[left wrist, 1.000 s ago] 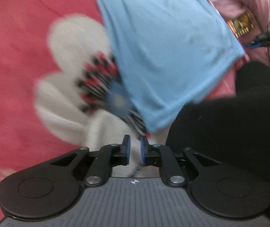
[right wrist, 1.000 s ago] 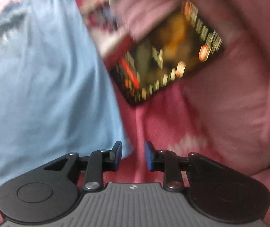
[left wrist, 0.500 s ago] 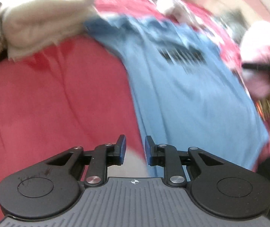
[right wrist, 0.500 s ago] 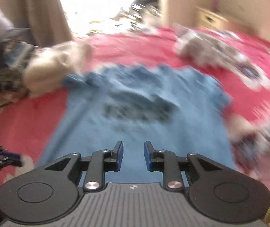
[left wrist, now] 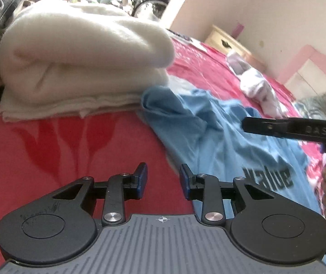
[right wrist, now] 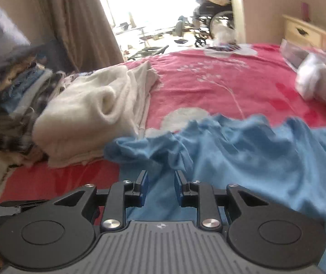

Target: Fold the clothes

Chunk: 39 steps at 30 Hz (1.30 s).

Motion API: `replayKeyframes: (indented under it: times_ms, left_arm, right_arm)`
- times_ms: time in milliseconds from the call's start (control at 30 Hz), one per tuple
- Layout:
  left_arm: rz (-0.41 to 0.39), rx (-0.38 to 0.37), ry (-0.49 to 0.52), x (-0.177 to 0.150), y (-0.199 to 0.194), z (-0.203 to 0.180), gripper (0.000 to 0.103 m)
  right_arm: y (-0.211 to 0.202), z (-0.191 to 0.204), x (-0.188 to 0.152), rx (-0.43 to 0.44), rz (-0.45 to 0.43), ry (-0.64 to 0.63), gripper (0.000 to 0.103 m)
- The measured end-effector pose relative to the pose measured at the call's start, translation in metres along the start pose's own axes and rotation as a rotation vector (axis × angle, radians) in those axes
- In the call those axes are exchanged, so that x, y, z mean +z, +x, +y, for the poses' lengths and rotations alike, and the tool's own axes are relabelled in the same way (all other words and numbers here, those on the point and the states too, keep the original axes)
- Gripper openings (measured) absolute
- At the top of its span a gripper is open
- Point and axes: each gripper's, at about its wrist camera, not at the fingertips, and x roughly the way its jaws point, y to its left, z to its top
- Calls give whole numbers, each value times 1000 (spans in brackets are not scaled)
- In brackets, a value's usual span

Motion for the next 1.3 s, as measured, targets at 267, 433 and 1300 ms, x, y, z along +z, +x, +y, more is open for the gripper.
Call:
replayKeyframes:
  times_ms: [267, 433, 1300]
  left_arm:
    - [-7, -61, 103, 0, 17, -3, 30]
    - [-4, -86, 109, -5, 16, 2, 30]
    - [-256, -56, 275, 8, -18, -25, 44]
  right_arm:
    - [52, 27, 5, -33, 77, -161, 37]
    - [74, 22, -4, -51, 91, -143, 31]
    - [26, 22, -8, 530, 14, 490, 6]
